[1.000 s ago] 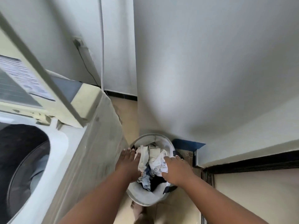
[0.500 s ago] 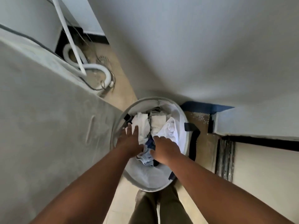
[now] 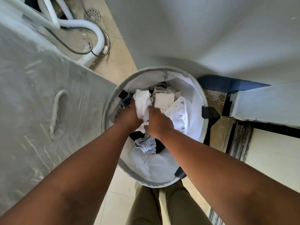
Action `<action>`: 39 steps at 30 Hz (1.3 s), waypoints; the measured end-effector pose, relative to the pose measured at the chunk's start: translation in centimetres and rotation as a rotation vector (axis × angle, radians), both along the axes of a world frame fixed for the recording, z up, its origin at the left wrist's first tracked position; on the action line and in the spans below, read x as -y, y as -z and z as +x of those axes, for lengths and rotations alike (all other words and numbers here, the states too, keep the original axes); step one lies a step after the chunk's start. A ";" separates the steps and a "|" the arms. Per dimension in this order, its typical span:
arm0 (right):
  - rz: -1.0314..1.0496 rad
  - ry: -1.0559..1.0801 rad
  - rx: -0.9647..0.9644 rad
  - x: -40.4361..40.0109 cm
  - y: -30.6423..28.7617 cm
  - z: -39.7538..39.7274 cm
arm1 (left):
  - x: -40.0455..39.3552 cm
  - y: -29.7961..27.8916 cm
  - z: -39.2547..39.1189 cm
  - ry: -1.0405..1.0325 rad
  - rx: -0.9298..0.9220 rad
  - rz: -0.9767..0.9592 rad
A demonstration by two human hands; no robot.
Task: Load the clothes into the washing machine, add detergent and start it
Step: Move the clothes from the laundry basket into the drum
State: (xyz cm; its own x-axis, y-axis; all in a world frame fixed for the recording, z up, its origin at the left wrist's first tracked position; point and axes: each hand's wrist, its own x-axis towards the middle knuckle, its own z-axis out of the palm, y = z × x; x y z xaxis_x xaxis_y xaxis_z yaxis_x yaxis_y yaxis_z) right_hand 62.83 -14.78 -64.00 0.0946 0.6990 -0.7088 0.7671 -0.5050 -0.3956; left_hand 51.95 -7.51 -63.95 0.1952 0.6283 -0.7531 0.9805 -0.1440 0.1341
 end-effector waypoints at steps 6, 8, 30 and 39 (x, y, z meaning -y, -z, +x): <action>-0.031 0.234 -0.130 -0.9 1.7 -1.4 | 0.8 -0.4 0.0 -0.182 0.201 0.014; -0.034 0.282 -0.186 -0.3 1.8 -1.2 | 1.2 -0.9 -0.2 -0.264 0.264 -0.009; 0.261 0.428 -0.318 4.1 -23.1 4.5 | 3.3 -27.4 -1.7 0.038 0.538 0.227; 0.569 0.550 -0.537 1.9 -41.9 3.7 | 1.8 -38.7 -3.2 0.136 0.453 0.157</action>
